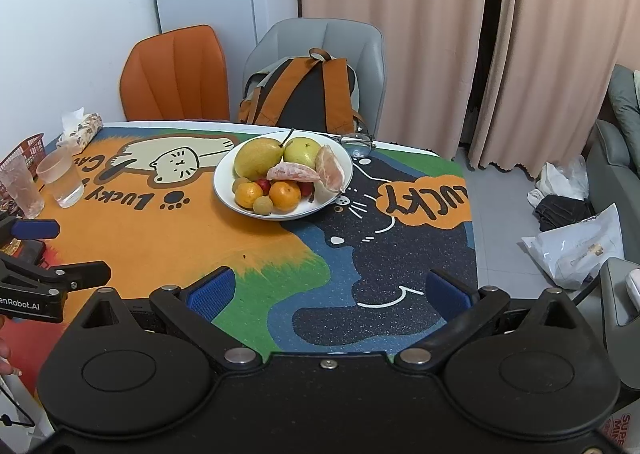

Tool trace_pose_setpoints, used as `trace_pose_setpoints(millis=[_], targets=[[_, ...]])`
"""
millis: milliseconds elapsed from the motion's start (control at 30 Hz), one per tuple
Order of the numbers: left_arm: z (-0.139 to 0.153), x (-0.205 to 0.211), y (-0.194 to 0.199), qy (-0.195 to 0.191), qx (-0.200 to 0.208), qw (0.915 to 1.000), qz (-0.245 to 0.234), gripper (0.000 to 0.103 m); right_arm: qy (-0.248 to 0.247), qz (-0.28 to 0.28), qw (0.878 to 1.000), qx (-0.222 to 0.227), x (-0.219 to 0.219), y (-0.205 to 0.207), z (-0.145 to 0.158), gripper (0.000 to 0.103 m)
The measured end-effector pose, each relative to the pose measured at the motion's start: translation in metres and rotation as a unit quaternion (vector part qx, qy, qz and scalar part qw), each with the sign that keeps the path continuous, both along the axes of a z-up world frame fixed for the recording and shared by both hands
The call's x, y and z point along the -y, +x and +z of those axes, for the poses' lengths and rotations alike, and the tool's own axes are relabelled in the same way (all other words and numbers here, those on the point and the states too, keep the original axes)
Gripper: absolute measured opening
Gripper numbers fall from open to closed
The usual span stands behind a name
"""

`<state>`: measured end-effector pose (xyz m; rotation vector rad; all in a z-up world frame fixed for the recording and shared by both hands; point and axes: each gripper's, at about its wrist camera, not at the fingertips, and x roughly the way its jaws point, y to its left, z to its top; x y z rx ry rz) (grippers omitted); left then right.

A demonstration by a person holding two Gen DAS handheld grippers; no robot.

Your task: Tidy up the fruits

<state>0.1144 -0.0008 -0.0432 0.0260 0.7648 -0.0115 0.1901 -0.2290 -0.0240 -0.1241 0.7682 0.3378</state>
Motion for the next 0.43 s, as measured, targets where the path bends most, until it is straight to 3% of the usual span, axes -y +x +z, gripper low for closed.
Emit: trace_pose_setpoints(millis=[433], targets=[[-0.0016,0.0026,-0.0002,0.0,-0.001,1.0,-0.004,0.103,-0.001,-0.001,1.0,-0.005,-0.0015,0.0002,-0.0025,0.103]])
